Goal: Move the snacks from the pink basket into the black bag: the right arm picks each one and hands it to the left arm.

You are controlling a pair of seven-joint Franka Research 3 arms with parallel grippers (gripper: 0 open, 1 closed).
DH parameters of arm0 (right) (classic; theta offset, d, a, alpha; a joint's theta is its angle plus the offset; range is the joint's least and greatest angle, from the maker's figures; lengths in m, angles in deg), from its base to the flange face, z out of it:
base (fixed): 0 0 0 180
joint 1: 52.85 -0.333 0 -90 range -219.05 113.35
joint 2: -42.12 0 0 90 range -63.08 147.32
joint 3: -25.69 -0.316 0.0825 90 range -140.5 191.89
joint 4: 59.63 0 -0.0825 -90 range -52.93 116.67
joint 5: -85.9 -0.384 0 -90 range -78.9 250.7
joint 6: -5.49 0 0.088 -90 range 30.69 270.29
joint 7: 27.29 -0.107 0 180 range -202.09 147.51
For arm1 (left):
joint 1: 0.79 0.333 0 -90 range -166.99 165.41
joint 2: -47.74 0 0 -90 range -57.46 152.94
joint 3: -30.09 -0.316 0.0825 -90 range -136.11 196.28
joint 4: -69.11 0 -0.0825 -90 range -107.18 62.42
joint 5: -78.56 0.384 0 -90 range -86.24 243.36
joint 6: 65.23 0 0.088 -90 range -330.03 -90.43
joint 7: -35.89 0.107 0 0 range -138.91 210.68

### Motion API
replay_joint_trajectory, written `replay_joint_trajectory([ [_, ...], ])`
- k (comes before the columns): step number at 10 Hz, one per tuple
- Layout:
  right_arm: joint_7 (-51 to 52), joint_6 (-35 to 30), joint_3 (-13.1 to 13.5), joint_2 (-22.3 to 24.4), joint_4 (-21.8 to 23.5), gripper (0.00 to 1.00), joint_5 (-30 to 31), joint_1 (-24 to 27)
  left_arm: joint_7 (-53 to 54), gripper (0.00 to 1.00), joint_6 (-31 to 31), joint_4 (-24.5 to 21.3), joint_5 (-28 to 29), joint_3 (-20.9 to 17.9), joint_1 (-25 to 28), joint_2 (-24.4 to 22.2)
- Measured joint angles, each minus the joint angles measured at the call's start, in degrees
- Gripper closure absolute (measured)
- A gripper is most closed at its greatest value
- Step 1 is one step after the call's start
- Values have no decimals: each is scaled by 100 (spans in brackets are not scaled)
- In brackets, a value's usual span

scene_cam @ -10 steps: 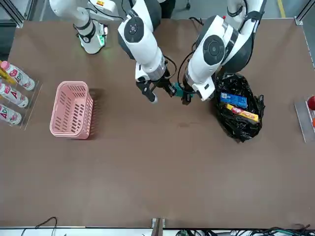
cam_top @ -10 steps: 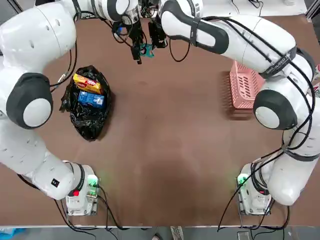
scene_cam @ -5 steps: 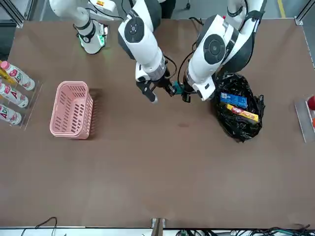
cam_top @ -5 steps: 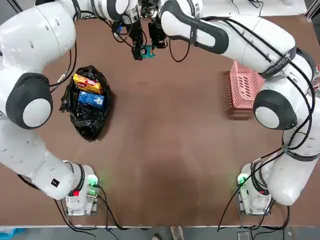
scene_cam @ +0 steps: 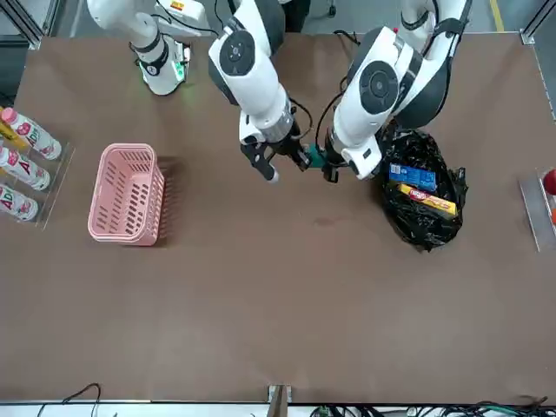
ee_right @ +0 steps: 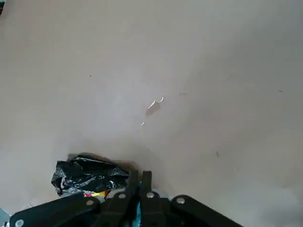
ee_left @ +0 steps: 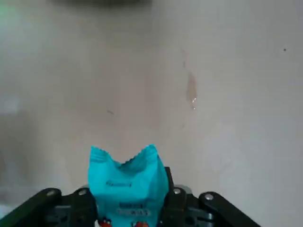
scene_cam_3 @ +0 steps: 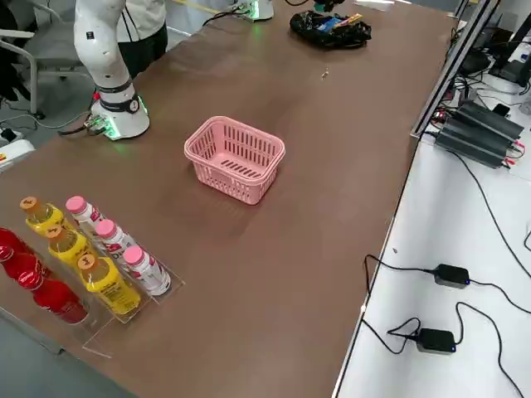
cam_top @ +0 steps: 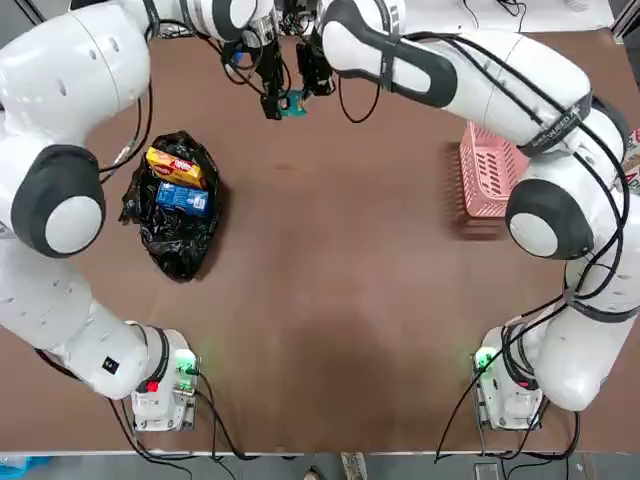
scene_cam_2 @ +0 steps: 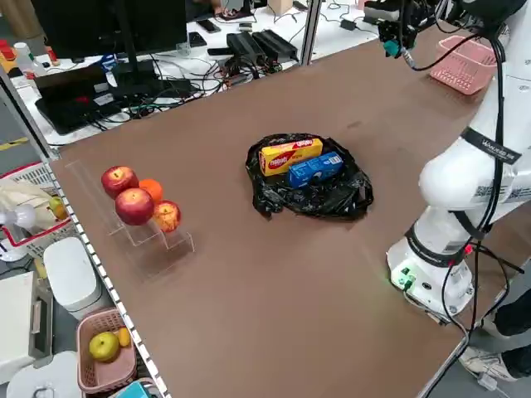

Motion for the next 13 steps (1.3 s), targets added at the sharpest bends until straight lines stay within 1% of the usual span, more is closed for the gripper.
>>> replay_joint_trajectory([
  [1, 0, -12, 8, 0, -35, 89, 0, 1, 36, 61, 48, 0, 3, 0, 58, 0],
  [2, 0, -55, 9, -5, -64, 83, 0, 1, 110, 61, 122, 0, 4, -6, 95, -2],
  [3, 0, -122, 10, -19, -110, 81, 0, 2, 178, 61, 220, 1, 21, -19, 134, -10],
  [4, 0, -177, 14, -36, -142, 75, 0, 3, 251, 61, 305, -1, 81, -27, 236, -30],
  [5, 0, -214, 22, -58, -177, 72, 0, 8, 372, 61, 382, -3, 156, -28, 430, -81],
  [6, 25, -280, 35, -74, -211, 67, 5, 19, 615, 61, 487, -8, 185, -31, 682, -145],
  [7, 180, -431, 53, -86, -268, 52, 45, 41, 882, 61, 574, -28, 191, -36, 952, -206],
  [8, 506, -611, 64, -91, -312, 47, 81, 81, 1160, 61, 615, -113, 238, -39, 1186, -274],
  [10, 1434, -1005, 78, -91, -363, 43, 257, 231, 1770, 61, 605, -588, 347, -39, 1618, -510],
  [12, 2071, -1262, 84, -90, -428, 17, 317, 454, 2355, 61, 590, -1152, 547, -38, 2042, -782],
  [13, 2467, -1408, 87, -88, -464, 8, 322, 614, 2640, 61, 580, -1436, 616, -36, 2282, -900],
])
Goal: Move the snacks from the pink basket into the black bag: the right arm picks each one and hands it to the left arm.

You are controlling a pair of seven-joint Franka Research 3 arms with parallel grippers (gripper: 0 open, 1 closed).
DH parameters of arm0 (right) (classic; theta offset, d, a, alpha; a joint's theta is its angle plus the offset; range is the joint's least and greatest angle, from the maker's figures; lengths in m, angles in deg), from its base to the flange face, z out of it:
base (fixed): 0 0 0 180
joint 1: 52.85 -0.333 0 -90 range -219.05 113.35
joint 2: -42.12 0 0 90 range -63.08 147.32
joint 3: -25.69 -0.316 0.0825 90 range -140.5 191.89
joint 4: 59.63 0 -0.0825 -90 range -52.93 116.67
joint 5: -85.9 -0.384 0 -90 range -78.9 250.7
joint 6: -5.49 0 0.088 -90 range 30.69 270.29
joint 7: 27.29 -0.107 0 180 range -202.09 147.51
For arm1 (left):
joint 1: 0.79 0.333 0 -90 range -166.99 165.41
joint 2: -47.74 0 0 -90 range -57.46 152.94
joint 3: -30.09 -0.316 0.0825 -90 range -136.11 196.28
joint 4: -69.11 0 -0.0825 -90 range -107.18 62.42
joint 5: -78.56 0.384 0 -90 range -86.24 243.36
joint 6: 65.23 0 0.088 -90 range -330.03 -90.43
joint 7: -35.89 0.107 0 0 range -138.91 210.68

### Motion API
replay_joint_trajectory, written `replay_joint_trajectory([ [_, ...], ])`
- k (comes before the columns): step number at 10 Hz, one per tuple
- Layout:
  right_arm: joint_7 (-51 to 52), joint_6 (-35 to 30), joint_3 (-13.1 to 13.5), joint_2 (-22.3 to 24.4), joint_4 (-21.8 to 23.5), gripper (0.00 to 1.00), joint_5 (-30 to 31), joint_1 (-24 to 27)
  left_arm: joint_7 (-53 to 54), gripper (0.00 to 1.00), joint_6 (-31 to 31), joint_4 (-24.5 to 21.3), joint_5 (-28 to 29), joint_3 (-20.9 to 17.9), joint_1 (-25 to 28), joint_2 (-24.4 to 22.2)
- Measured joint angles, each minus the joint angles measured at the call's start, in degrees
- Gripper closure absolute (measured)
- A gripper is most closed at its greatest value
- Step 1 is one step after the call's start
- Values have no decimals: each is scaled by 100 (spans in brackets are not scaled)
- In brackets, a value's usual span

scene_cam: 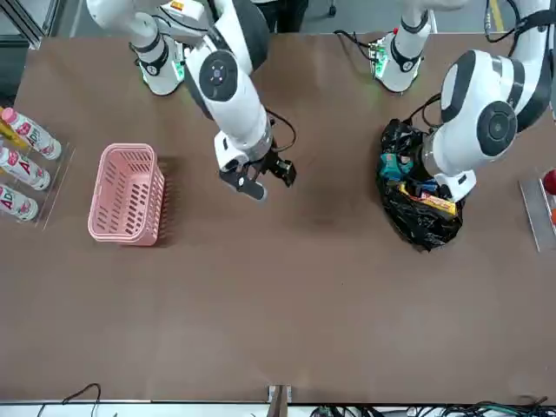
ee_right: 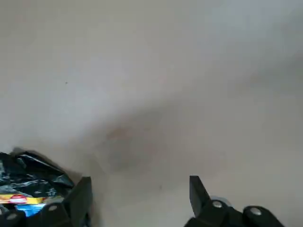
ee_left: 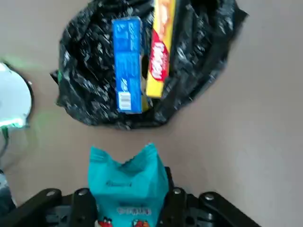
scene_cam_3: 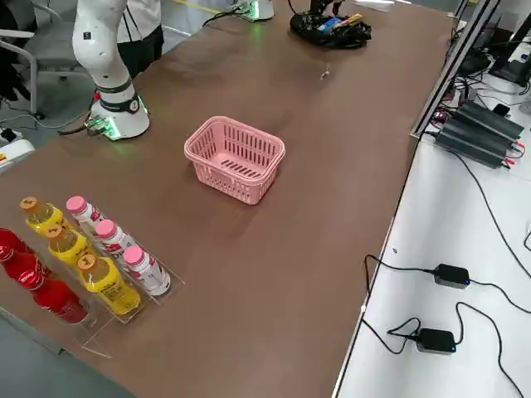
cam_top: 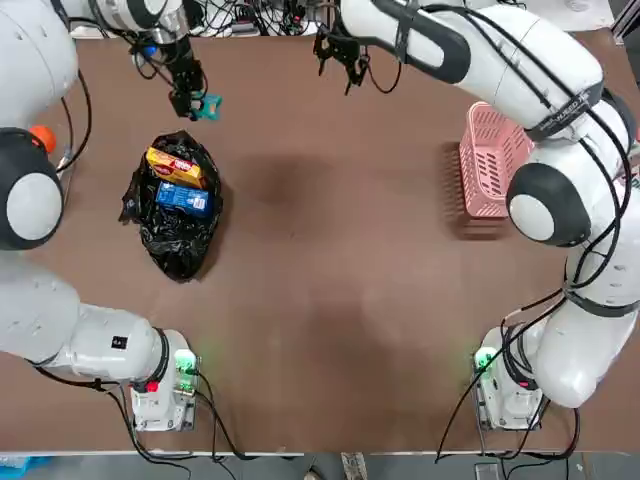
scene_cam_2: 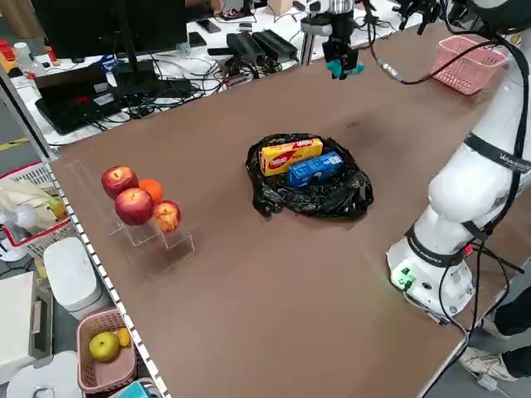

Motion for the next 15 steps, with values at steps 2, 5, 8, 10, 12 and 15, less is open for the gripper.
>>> replay_joint_trajectory([
  [2, 824, -305, 7, 40, -77, 1, 1, 355, 648, 61, -40, -499, 24, -4, 594, -191],
  [5, 2002, -727, 20, 213, -111, 0, 175, 853, 1378, 61, -424, -1062, 41, -8, 1315, -221],
  [8, 2975, -1269, 28, 461, -118, 0, 274, 1406, 1558, 60, -1276, -1812, 273, -2, 1406, -95],
  [10, 3507, -1619, 37, 622, -97, 0, 376, 1835, 1559, 60, -1677, -2041, 534, -1, 1432, 155],
  [12, 4196, -1816, 42, 815, 18, 0, 488, 2317, 1562, 57, -2126, -2313, 711, -2, 1593, 292],
  [15, 5224, -1963, 43, 1052, 219, 0, 682, 2882, 1599, 37, -2343, -2421, 713, 6, 1671, 316],
])
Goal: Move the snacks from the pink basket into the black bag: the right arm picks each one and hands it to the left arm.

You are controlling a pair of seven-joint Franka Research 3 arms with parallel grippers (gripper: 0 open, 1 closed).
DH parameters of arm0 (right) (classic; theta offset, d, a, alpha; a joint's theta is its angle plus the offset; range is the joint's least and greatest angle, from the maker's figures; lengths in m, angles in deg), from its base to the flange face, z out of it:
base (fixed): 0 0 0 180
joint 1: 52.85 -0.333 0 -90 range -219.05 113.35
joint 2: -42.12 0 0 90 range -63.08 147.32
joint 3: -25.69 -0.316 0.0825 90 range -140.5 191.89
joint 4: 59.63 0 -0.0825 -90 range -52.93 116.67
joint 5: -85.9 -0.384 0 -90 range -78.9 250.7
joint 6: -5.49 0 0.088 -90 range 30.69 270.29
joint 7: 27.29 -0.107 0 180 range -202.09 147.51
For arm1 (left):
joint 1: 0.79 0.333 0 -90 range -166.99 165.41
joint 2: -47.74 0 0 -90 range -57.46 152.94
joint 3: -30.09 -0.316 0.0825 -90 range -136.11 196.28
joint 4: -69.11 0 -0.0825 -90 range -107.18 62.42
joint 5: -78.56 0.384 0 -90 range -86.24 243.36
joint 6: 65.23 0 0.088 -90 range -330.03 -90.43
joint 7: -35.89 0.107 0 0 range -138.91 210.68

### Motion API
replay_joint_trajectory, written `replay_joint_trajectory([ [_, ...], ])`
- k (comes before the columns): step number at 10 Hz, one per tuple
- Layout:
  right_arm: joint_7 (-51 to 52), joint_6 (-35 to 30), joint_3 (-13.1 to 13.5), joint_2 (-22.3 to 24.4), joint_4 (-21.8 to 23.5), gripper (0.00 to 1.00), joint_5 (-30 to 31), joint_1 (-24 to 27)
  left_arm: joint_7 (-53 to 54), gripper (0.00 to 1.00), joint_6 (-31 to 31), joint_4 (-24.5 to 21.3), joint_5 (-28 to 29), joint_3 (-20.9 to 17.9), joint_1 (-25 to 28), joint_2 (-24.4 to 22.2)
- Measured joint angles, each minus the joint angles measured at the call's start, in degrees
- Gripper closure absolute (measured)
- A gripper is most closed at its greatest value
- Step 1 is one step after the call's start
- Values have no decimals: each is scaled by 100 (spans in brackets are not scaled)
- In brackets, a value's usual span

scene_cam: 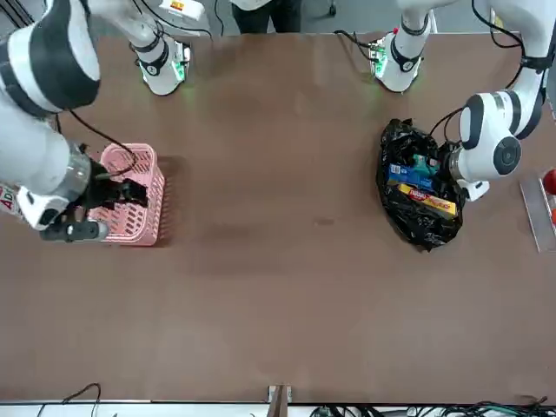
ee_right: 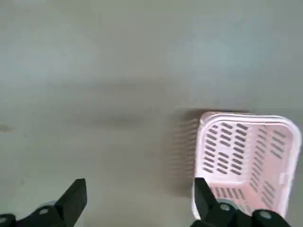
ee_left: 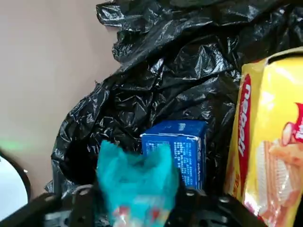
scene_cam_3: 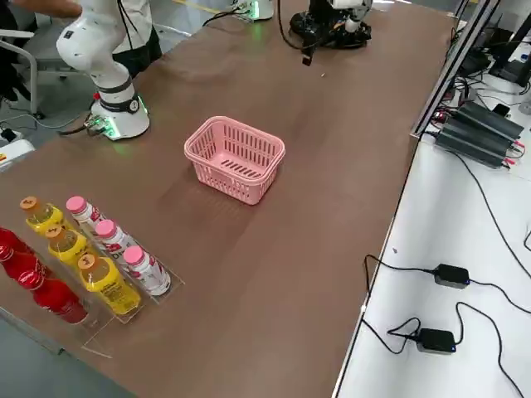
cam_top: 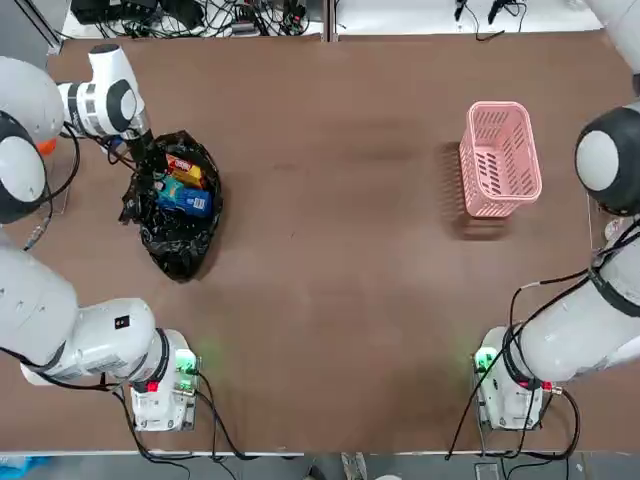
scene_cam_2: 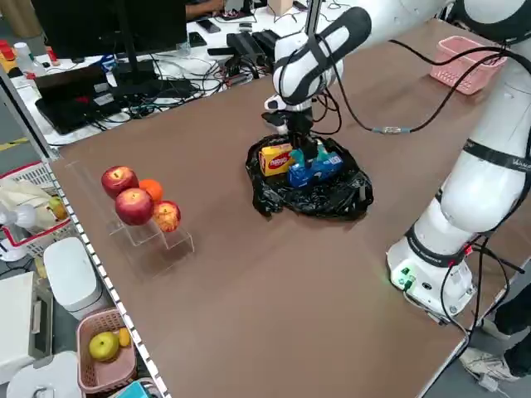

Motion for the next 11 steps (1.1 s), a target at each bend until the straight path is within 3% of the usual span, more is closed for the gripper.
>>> replay_joint_trajectory([
  [2, 497, -50, -1, 145, 119, 0, 106, 255, -1, 5, -6, 19, 0, 32, -8, -26],
  [3, 690, -55, -1, 233, 215, 0, 157, 367, -5, 0, -5, 52, 0, 46, -9, -73],
  [5, 944, -59, -2, 480, 424, 0, 226, 513, -10, 0, 236, 255, -1, 83, -10, -330],
  [7, 1025, -211, -2, 741, 558, 0, 304, 604, -10, 0, 696, 789, -1, 274, -15, -573],
  [9, 1025, -476, -1, 982, 597, 0, 466, 683, 2, 0, 885, 1195, -2, 489, -22, -621],
  [11, 1033, -612, 1, 1154, 604, 0, 527, 872, 381, 0, 1473, 1774, -2, 628, -25, -627],
])
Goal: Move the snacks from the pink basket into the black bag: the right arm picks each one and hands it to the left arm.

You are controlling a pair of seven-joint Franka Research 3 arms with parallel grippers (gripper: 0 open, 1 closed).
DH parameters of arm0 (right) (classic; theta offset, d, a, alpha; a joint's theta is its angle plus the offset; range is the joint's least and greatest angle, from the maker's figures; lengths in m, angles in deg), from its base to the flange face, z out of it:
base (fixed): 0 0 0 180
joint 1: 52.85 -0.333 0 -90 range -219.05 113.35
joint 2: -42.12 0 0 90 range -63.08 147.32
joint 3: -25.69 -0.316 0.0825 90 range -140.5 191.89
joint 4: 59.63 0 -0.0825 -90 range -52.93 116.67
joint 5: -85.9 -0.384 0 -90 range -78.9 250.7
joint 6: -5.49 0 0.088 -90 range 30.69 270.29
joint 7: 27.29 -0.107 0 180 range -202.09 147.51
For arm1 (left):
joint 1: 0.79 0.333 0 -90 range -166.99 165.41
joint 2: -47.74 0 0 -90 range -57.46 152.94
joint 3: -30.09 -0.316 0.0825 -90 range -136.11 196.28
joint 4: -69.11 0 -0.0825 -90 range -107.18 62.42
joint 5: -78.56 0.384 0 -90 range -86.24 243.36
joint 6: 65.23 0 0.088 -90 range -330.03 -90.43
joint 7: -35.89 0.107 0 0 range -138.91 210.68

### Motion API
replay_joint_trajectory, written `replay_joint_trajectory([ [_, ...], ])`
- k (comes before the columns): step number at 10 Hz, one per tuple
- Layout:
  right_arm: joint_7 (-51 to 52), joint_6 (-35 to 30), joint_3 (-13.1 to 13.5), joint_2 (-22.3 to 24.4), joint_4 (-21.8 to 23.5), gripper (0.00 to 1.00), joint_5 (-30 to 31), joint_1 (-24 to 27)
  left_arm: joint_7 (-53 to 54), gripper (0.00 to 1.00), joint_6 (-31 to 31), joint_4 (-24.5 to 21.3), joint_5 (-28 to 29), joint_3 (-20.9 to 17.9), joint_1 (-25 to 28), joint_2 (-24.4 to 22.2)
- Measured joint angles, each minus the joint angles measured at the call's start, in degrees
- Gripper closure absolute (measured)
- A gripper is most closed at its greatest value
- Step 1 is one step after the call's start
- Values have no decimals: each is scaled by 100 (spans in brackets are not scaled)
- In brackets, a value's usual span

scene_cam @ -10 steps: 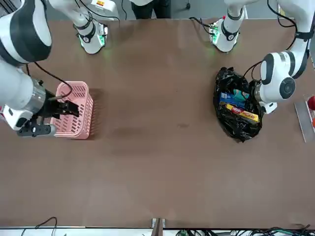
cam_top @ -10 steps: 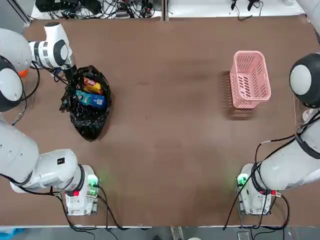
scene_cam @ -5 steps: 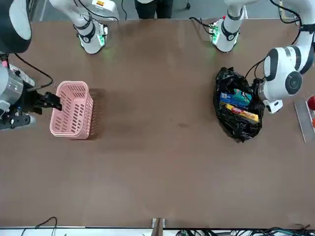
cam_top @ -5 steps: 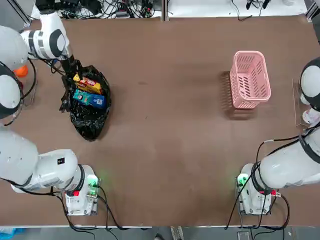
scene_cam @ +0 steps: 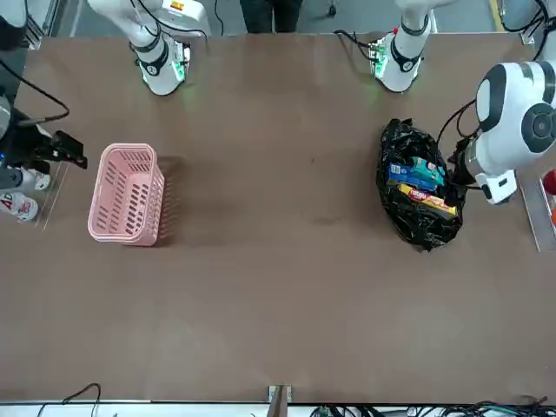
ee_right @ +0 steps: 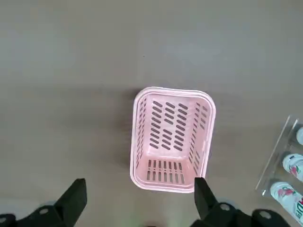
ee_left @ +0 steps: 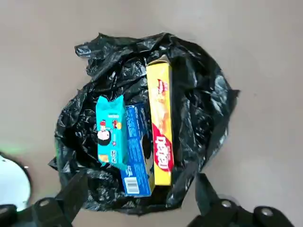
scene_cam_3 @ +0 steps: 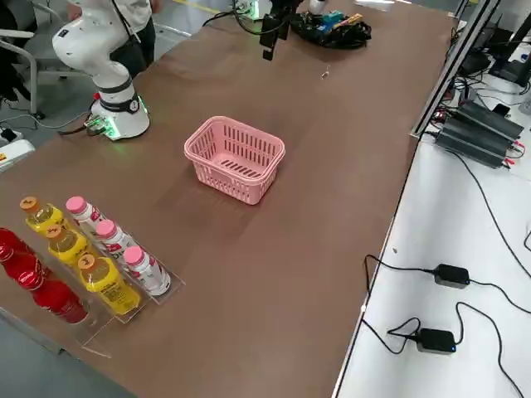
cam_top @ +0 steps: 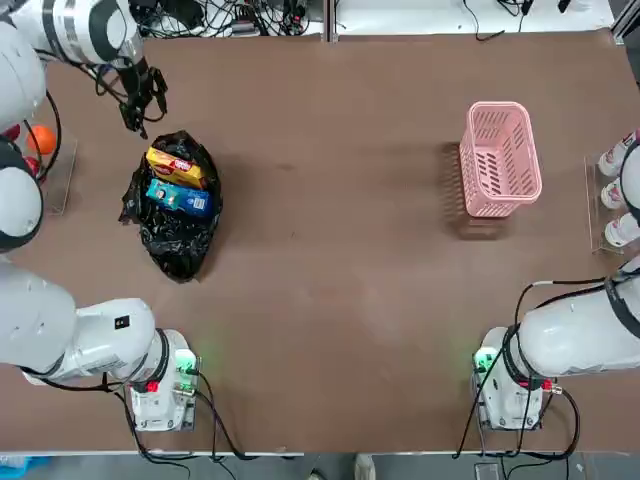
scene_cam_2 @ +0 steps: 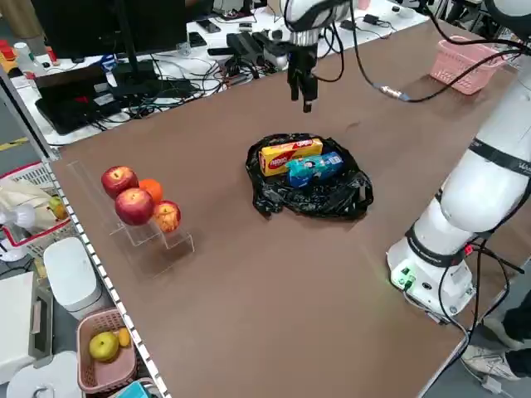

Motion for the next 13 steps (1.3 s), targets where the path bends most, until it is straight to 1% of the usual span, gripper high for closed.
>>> replay_joint_trajectory([
  [3, 53, -116, -1, 140, 5, 0, 127, 146, 1594, 0, 974, 1094, -75, -51, 29, -9],
  [5, 53, -144, -9, 195, 10, 0, 139, 146, 2650, 0, 1687, 1992, -189, -100, 34, -14],
  [7, 53, -240, -8, 229, 10, 0, 145, 150, 3892, 0, 2320, 2810, -423, -295, 14, -25],
  [8, 53, -281, -8, 239, 10, 0, 146, 151, 4511, 0, 2448, 3058, -463, -306, 2, -28],
  [10, 50, -342, -5, 246, 14, 0, 148, 157, 5321, 0, 2474, 3280, -478, -298, -225, -27],
  [12, 49, -316, -2, 249, 91, 0, 150, 162, 5499, 0, 2476, 3385, -478, -306, -425, -36],
  [13, 49, -204, 1, 254, 190, 0, 151, 172, 5520, 0, 2482, 3428, -478, -310, -496, -59],
])
